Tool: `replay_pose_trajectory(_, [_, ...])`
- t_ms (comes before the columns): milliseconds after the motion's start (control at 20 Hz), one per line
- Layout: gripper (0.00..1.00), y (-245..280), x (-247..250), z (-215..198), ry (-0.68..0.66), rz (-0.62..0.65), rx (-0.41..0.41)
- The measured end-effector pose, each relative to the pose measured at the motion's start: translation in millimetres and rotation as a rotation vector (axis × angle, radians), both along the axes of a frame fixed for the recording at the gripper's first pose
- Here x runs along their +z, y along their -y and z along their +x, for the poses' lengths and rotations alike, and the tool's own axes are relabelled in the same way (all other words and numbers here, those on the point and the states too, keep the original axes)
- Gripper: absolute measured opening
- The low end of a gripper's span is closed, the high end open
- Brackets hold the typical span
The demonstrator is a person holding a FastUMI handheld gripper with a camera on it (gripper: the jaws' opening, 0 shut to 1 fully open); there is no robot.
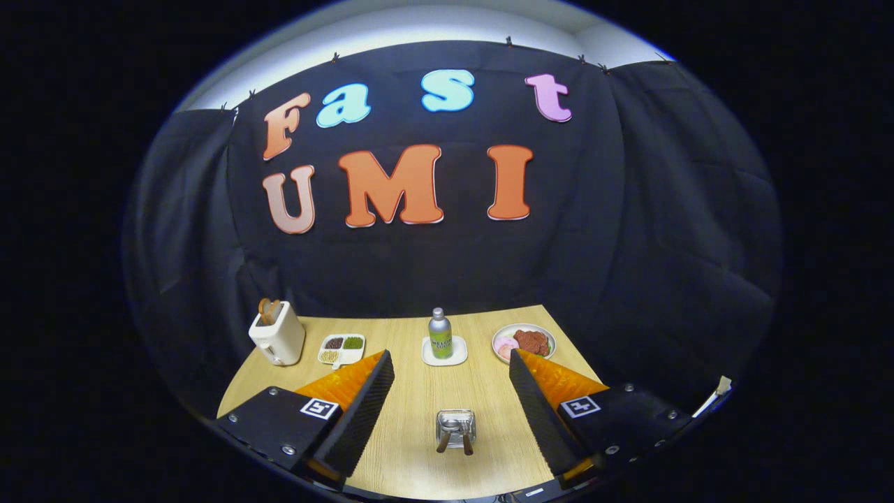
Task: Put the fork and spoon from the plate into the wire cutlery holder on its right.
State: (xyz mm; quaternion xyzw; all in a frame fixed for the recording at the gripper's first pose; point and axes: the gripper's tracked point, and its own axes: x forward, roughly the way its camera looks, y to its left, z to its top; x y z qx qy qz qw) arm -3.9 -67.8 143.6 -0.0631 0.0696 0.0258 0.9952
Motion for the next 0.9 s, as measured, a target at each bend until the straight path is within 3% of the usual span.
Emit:
replay_pose_trajectory(300, [0.99, 28.7, 7.9, -23.2, 0.149, 0.015, -0.089])
replay_pose_trajectory(900, [0.99, 44.4, -14.1, -23.5, 0.188, 0.007, -0.084])
